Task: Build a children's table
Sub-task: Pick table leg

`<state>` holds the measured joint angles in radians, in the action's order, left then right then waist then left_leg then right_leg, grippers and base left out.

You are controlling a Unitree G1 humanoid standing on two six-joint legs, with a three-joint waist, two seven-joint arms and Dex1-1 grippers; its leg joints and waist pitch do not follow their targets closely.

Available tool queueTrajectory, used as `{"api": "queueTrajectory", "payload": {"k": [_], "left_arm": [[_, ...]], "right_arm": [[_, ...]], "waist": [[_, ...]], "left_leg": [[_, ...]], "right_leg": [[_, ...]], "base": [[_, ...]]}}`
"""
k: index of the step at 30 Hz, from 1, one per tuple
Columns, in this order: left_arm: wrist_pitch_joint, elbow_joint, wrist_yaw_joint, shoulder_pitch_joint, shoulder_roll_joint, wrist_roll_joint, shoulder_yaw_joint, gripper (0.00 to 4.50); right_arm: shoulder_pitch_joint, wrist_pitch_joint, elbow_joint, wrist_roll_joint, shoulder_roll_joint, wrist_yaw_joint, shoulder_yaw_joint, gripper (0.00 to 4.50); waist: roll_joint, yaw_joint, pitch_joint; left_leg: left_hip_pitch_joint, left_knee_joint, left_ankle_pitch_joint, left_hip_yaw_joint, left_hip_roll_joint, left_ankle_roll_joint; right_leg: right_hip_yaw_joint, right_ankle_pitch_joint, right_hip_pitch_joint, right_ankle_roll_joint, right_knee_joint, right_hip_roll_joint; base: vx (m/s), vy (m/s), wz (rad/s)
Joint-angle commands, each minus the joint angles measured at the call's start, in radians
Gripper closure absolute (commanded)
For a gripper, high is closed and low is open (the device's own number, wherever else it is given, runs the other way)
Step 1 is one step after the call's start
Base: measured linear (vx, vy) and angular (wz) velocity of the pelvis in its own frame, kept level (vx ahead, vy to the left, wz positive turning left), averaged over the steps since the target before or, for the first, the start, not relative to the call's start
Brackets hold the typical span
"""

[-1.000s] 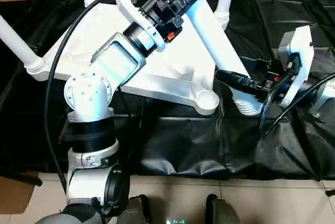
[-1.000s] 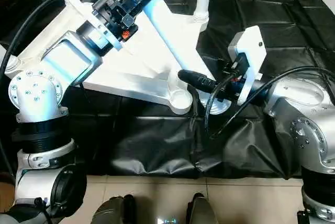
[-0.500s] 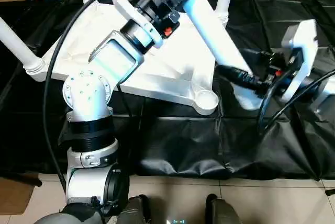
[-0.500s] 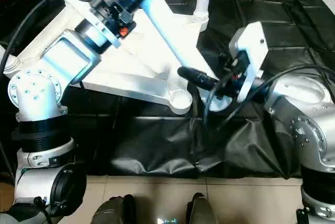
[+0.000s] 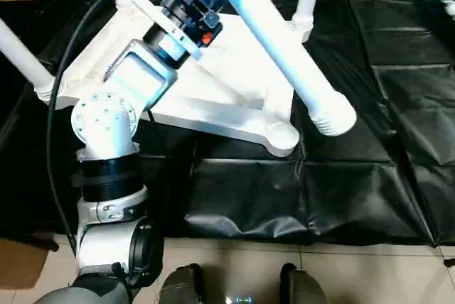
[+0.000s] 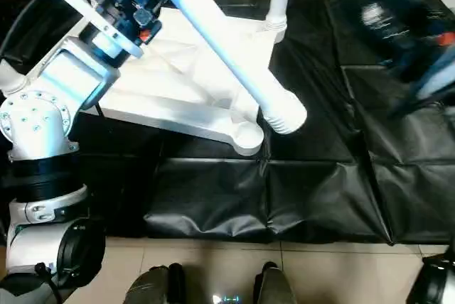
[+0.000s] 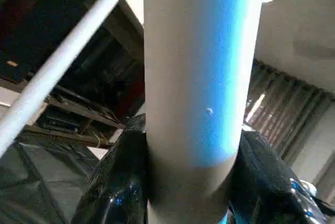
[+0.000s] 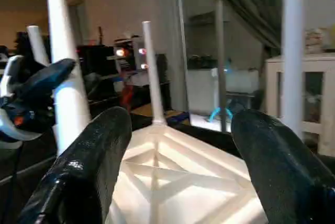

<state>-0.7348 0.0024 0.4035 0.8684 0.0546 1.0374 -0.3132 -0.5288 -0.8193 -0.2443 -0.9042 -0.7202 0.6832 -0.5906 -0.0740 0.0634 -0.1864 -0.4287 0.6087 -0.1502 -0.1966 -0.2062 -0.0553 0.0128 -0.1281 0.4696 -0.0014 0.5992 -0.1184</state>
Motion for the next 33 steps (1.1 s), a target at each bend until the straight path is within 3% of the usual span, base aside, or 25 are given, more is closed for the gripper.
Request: {"api": "queueTrajectory", "payload": {"k": [1,5,6,12,22,27,31,33], "left_arm": [[-0.013,-0.011,0.055,0.021,0.005,0.076,-0.011,2.8],[-0.043,-0.025,0.111,0.046,-0.004,0.177,-0.031,2.8],[-0.053,-0.025,0.124,0.053,-0.007,0.204,-0.037,2.8],[-0.106,-0.04,0.182,0.068,0.008,0.317,-0.042,2.8],[-0.148,-0.058,0.191,0.057,0.038,0.417,-0.051,2.8],[-0.158,-0.069,0.198,0.05,0.046,0.456,-0.047,2.8],[-0.165,-0.072,0.203,0.046,0.054,0.476,-0.04,2.8],[-0.178,-0.079,0.219,0.037,0.074,0.453,-0.021,2.8]], "right_arm": [[0.064,-0.024,0.008,0.06,-0.051,0.009,-0.018,1.04],[0.125,-0.017,0.032,0.105,-0.059,-0.037,-0.033,1.04],[0.133,-0.014,0.038,0.105,-0.062,-0.051,-0.036,1.04],[0.144,-0.015,0.043,0.087,-0.061,-0.079,-0.05,1.04],[0.162,-0.001,0.036,0.087,-0.055,-0.093,-0.043,1.04],[0.164,-0.002,0.028,0.08,-0.052,-0.095,-0.042,1.04],[0.156,-0.019,0.014,0.028,-0.033,-0.103,-0.054,1.04],[0.127,-0.067,-0.005,-0.072,-0.011,-0.106,-0.063,1.04]], "waist": [[0.018,0.005,0.096],[0.02,0.004,0.095],[0.024,0.003,0.095],[0.021,-0.001,0.09],[0.017,-0.002,0.086],[0.016,-0.003,0.084],[0.014,-0.003,0.087],[0.012,-0.004,0.087]], "left_leg": [[0.029,-0.059,-0.113,-0.006,0.023,0.109],[0.028,-0.062,-0.115,-0.006,0.024,0.107],[0.028,-0.061,-0.116,-0.007,0.026,0.107],[0.028,-0.064,-0.13,-0.008,0.027,0.116],[0.03,-0.07,-0.138,-0.008,0.024,0.107],[0.03,-0.073,-0.151,-0.008,0.023,0.096],[0.031,-0.073,-0.15,-0.009,0.024,0.1],[0.03,-0.074,-0.144,-0.008,0.024,0.104]], "right_leg": [[0.01,-0.22,-0.077,-0.199,-0.065,0.02],[0.011,-0.2,-0.075,-0.215,-0.065,0.02],[0.011,-0.202,-0.076,-0.213,-0.065,0.02],[0.013,-0.266,-0.076,-0.191,-0.073,0.018],[0.013,-0.263,-0.074,-0.188,-0.074,0.019],[0.014,-0.297,-0.073,-0.169,-0.078,0.018],[0.014,-0.285,-0.072,-0.172,-0.077,0.018],[0.015,-0.275,-0.073,-0.175,-0.076,0.019]], "base": [[0.0,0.0,0.0],[0.0,0.0,0.0],[0.0,0.0,0.0],[0.0,0.0,0.0],[0.0,0.0,0.0],[0.0,0.0,0.0],[0.0,0.0,0.0],[0.0,0.0,0.0]]}}
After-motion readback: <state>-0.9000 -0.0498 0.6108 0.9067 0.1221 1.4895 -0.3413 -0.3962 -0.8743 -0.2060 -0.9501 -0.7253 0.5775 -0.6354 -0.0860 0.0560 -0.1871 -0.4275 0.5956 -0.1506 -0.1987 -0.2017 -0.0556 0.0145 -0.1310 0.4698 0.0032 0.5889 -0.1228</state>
